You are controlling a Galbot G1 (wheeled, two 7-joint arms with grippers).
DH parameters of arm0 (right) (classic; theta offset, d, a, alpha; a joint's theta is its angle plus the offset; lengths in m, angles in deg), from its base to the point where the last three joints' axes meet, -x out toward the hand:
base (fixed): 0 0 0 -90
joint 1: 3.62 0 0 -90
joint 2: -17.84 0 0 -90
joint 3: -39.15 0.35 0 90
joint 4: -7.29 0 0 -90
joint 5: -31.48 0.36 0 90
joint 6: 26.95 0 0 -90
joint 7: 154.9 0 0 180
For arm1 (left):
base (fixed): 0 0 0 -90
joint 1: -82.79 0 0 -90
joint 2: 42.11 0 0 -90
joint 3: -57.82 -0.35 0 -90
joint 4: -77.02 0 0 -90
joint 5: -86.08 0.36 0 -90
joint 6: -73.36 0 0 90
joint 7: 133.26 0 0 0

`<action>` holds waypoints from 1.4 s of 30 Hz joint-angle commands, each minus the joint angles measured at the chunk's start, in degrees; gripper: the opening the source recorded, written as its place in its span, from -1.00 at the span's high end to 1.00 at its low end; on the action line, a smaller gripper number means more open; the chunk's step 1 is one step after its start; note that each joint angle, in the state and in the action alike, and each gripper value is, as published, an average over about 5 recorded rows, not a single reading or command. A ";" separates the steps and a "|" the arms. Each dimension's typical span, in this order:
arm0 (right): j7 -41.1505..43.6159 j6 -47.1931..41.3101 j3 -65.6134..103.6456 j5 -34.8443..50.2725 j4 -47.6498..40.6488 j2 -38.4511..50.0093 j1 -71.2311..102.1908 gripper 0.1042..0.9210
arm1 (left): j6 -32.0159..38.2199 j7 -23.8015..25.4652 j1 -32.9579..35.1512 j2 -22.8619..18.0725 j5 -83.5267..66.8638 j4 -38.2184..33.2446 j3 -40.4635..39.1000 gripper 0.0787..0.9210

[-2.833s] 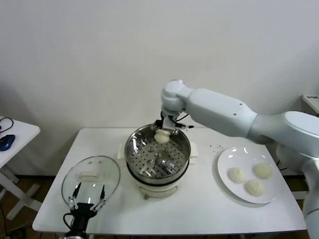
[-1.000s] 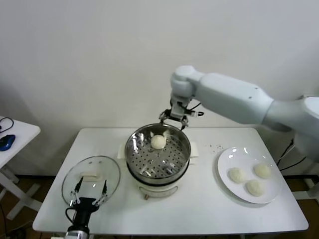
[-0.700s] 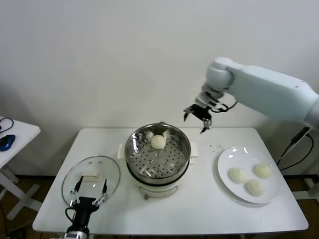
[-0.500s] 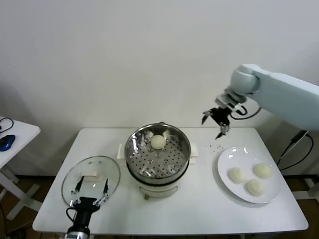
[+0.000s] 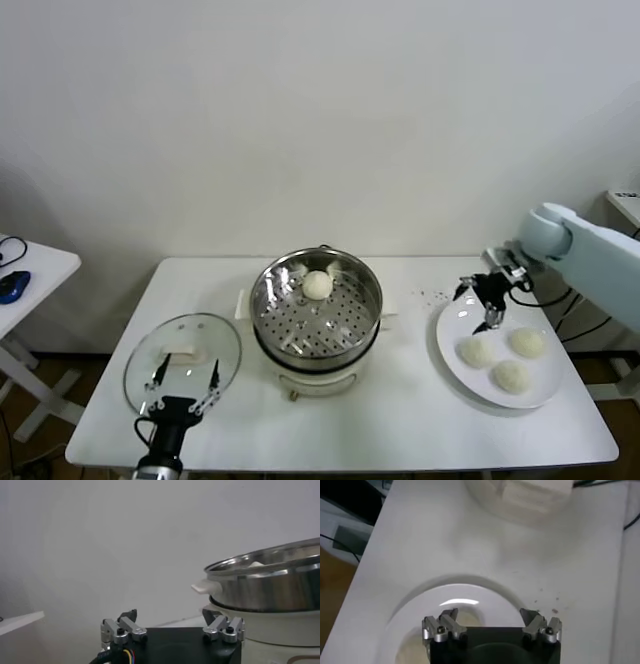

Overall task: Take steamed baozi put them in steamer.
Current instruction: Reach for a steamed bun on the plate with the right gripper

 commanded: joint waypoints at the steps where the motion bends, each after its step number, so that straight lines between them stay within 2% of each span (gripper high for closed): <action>1: -1.05 -0.96 7.26 -4.55 -3.03 0.56 10.45 -0.76 | 0.12 -0.01 0.01 -0.14 0.03 0.35 0.13 -0.77; 11: -1.29 0.44 7.48 -7.60 -8.56 -2.29 10.44 -0.76 | 0.21 -0.06 0.07 -0.10 -0.21 0.93 0.52 -0.77; 42: -1.42 0.85 7.30 -8.27 -11.12 -5.61 10.81 -0.74 | 0.11 -0.16 -0.50 -0.07 -0.31 1.79 0.92 -0.77</action>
